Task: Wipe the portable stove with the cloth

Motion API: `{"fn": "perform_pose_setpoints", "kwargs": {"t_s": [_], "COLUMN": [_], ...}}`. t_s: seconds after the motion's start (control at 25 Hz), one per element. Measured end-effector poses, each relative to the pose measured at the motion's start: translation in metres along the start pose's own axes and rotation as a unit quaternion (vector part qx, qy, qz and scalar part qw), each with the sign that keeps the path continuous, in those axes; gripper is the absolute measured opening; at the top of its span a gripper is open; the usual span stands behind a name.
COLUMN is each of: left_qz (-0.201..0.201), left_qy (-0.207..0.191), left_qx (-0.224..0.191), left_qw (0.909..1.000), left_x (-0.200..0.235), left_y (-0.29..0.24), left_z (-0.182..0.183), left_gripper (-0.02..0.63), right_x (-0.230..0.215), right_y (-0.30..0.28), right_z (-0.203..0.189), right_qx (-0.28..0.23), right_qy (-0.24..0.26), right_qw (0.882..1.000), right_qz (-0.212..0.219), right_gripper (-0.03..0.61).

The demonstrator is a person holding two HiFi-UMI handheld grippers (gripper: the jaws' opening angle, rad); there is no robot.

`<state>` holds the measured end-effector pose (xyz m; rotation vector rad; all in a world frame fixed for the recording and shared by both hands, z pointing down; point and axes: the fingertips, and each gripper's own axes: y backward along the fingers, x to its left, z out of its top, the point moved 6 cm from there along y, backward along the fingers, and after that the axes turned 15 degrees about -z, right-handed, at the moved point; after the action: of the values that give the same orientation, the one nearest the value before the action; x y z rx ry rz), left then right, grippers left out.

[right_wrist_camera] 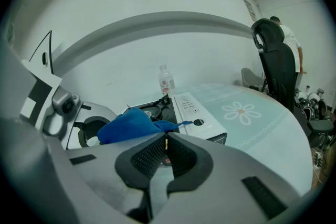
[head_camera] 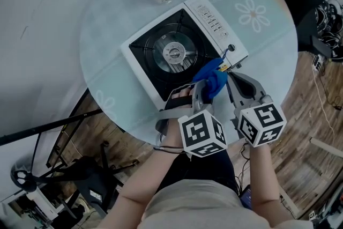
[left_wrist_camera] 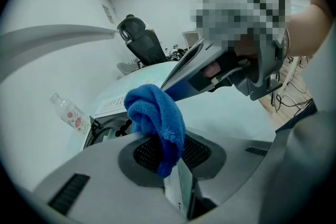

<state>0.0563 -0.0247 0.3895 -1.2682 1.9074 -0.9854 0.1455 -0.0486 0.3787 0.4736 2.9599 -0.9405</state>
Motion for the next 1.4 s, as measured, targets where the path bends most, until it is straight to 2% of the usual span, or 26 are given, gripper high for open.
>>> {"fn": "perform_pose_setpoints", "kwargs": {"t_s": [0.24,0.4,0.64,0.72,0.84,1.0,1.12,1.24,1.4], "left_qz": [0.003,0.001,0.000,-0.001,0.000,0.001,0.000,-0.001,-0.001], "left_qy": [-0.004,-0.006,-0.002,0.001,0.002,0.005,0.008,0.010,0.013], "left_qx": [-0.005,-0.004,0.000,0.000,0.000,0.000,0.001,0.002,0.001], "left_qw": [1.0000,1.0000,1.0000,1.0000,1.0000,1.0000,1.0000,0.9999,0.9999], "left_x": [-0.003,-0.003,-0.002,-0.001,-0.001,-0.001,0.000,0.001,0.001], "left_y": [0.003,0.003,0.001,0.000,0.000,0.000,-0.001,-0.001,-0.001], "left_z": [-0.006,-0.006,-0.003,-0.003,-0.002,-0.002,-0.002,-0.001,-0.001], "left_gripper": [0.089,0.091,0.091,0.091,0.091,0.091,0.091,0.091,0.091], "right_x": [0.001,-0.008,-0.024,-0.024,-0.022,-0.025,-0.027,-0.026,-0.025], "right_y": [-0.001,-0.014,-0.033,-0.039,-0.045,-0.051,-0.054,-0.055,-0.048], "right_z": [0.002,0.011,0.017,0.016,0.015,0.013,0.012,0.015,0.020], "right_qx": [-0.014,-0.015,0.005,0.016,0.035,0.050,0.061,0.058,0.030], "right_qy": [-0.013,-0.008,-0.097,-0.111,-0.150,-0.196,-0.223,-0.220,-0.200], "right_qw": [1.000,1.000,0.995,0.993,0.987,0.978,0.970,0.970,0.976], "right_qz": [-0.008,0.003,0.013,0.024,0.047,0.053,0.073,0.082,0.076], "right_gripper": [0.025,0.026,0.029,0.059,0.081,0.080,0.070,0.031,0.023]}}
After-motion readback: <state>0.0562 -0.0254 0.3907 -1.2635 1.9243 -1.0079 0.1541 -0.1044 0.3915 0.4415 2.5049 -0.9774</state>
